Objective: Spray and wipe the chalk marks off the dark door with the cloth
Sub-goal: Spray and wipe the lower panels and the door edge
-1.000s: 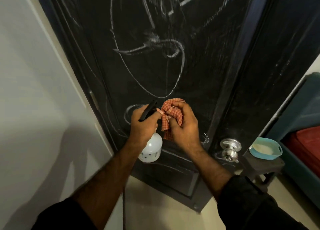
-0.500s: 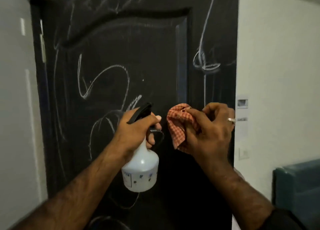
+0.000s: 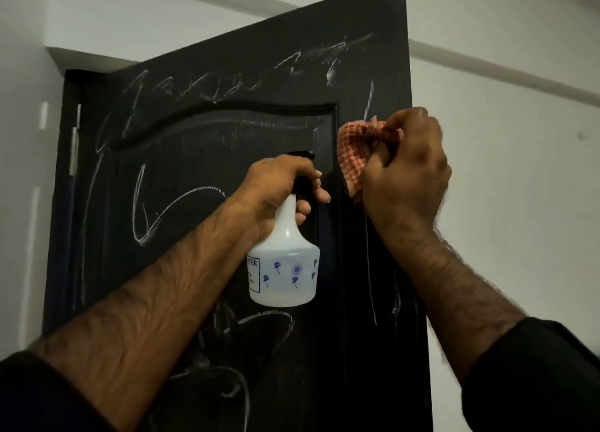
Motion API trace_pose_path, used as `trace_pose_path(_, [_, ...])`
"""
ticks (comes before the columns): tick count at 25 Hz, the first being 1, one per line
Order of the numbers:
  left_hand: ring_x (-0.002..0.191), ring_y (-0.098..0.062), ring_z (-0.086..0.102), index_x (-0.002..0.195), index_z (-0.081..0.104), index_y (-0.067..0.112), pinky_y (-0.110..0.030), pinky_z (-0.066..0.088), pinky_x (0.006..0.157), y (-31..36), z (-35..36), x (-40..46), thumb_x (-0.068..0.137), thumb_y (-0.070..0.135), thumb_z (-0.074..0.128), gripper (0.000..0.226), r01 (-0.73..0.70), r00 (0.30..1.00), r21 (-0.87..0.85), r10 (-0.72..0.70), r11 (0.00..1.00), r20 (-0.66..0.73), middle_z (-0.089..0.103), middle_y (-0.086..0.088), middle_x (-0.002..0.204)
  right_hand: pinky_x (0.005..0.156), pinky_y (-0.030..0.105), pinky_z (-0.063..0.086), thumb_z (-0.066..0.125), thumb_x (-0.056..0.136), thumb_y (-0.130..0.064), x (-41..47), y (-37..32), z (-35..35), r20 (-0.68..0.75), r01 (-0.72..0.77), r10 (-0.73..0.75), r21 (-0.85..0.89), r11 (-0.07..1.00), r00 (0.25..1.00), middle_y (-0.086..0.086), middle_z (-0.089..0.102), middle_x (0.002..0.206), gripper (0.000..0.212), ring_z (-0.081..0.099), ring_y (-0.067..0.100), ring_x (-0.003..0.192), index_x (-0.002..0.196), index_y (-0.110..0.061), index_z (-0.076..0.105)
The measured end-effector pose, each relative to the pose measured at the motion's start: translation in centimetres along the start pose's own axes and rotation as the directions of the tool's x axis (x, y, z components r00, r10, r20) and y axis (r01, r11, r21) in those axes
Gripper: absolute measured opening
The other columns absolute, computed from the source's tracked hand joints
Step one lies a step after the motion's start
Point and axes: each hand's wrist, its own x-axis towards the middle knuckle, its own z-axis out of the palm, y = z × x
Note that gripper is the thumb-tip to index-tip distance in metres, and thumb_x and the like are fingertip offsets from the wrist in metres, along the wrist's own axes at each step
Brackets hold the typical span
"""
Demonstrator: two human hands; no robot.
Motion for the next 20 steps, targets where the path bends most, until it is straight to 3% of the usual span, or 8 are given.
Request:
trace_pose_path(5, [0.049,-0.015,0.054,0.076,0.07,0.011,-0.024,0.045,0.048,1.6,-2.4,3.4,0.085,0.022,0.07,0.014,-0.037,0.999,0.043,0.036,0.998,0.023,0.07,-0.011,0.073,0.087,0.039,0.052,0.058,0.101,-0.018,-1.2,1.2,1.6,-0.098,0.144,-0.149,-0.055,0.988,0.984,0.013,0.059,0.126,0.027,0.06,0.027,0.109,0.125,-0.007,0.061])
trace_pose_path(7, [0.048,-0.015,0.053,0.077,0.07,0.01,-0.022,0.044,0.046,2.1,-3.5,4.7,0.085,0.021,0.069,0.013,-0.049,0.996,0.005,0.048,0.999,0.082,0.073,-0.013,0.077,0.102,0.05,0.047,0.056,0.104,-0.025,-2.9,2.0,2.5,0.024,0.21,-0.209,-0.184,0.96,0.978,0.016,0.056,0.14,0.036,0.054,0.032,0.125,0.136,-0.008,0.059])
trace_pose_path(10, [0.05,-0.013,0.052,0.085,0.071,0.009,-0.022,0.043,0.045,2.7,-5.3,6.6,0.085,0.02,0.066,0.012,-0.05,0.986,-0.037,0.055,0.998,0.156,0.078,-0.016,0.087,0.128,0.062,0.02,0.049,0.109,-0.037,-4.4,3.2,4.8,0.243,0.353,-0.273,-0.402,0.845,0.931,0.022,0.031,0.169,0.057,0.026,0.043,0.158,0.159,-0.011,0.043])
trace_pose_path(13, [0.049,-0.013,0.051,0.089,0.071,0.008,-0.022,0.043,0.045,2.7,-6.8,8.5,0.085,0.02,0.065,0.013,-0.071,0.979,-0.035,0.076,0.997,0.189,0.078,-0.017,0.09,0.13,0.064,0.009,0.047,0.108,-0.041,-1.6,3.2,6.8,0.316,0.437,-0.319,-0.452,0.777,0.894,0.02,0.012,0.176,0.065,0.004,0.042,0.164,0.165,-0.014,0.032])
trace_pose_path(17, [0.049,-0.012,0.051,0.089,0.069,0.009,-0.022,0.044,0.046,3.0,-8.4,10.0,0.087,0.019,0.064,0.012,-0.124,0.975,-0.036,0.128,0.992,0.181,0.078,-0.016,0.087,0.129,0.066,0.01,0.043,0.105,-0.047,4.1,1.5,9.1,0.284,0.359,-0.244,-0.495,0.792,0.927,0.021,0.01,0.176,0.076,0.003,0.043,0.163,0.169,-0.016,0.018])
trace_pose_path(20, [0.049,-0.012,0.051,0.092,0.07,0.008,-0.021,0.044,0.045,2.9,-9.2,10.7,0.087,0.02,0.064,0.014,-0.136,0.976,-0.033,0.14,0.99,0.169,0.078,-0.015,0.088,0.13,0.065,0.004,0.037,0.105,-0.053,2.5,1.7,10.7,0.372,0.463,-0.304,-0.487,0.741,0.877,0.018,0.001,0.178,0.077,-0.005,0.041,0.164,0.171,-0.02,0.012])
